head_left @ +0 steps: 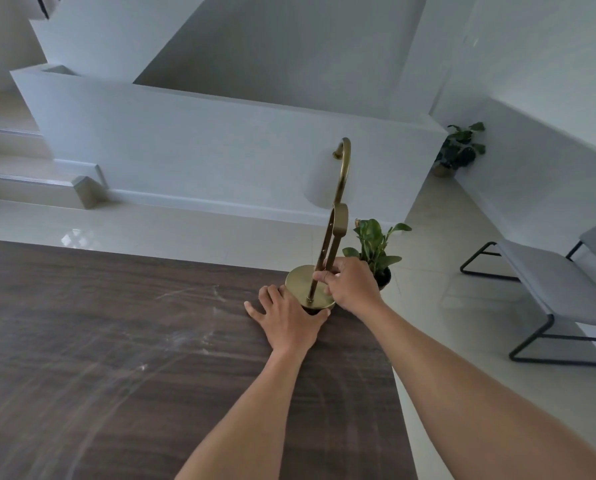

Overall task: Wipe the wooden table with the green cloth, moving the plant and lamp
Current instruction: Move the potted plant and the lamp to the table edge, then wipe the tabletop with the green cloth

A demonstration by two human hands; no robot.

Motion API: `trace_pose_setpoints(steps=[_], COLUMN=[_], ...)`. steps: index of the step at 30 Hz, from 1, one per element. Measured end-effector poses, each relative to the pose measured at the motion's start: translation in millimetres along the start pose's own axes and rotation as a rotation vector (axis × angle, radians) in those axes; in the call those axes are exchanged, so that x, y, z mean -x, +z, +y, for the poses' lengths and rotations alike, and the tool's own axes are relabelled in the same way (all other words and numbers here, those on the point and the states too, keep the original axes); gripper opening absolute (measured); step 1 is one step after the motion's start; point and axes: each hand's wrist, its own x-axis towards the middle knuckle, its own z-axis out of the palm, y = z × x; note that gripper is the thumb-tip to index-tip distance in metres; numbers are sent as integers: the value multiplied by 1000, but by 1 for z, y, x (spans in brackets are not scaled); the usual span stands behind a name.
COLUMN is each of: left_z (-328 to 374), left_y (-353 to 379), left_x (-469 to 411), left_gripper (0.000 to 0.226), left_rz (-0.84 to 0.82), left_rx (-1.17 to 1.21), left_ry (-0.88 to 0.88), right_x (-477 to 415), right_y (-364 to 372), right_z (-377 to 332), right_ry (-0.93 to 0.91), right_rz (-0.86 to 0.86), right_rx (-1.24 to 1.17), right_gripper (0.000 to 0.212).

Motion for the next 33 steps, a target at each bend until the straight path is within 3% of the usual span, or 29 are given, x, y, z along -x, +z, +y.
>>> trace_pose_setpoints(steps=[6,8,11,13,17,22,28,33], left_z=[-9,-14,-29,-42,-66,-90,-119,-130], left_y=[-14,-23,-43,-59,-79,-96,-112,-115], left_x=[11,19,36,53,90,148,222,271], left_gripper=[105,83,29,13,20,8,17,23], left_rz=[-92,-56,-67,-135,-178,-232,-524,-657], left_rx=[-23,46,199,193,120,134,256,123], left_ry=[44,134,299,413,540,584,561,659], right_x=[26,42,71,98,155,231,315,372], right_y=[1,1,0,0,1,5,5,2], right_z=[8,11,13,14,21,20,23,25], right_ry=[-19,-13,-47,-57,-12,27,72,80], right_rz=[-28,-58,-109,-138,-174,-175,-248,-307], right_rx=[-33,13,180,276,329,344,345,306], right_gripper=[25,25,20,19,17,13,11,6])
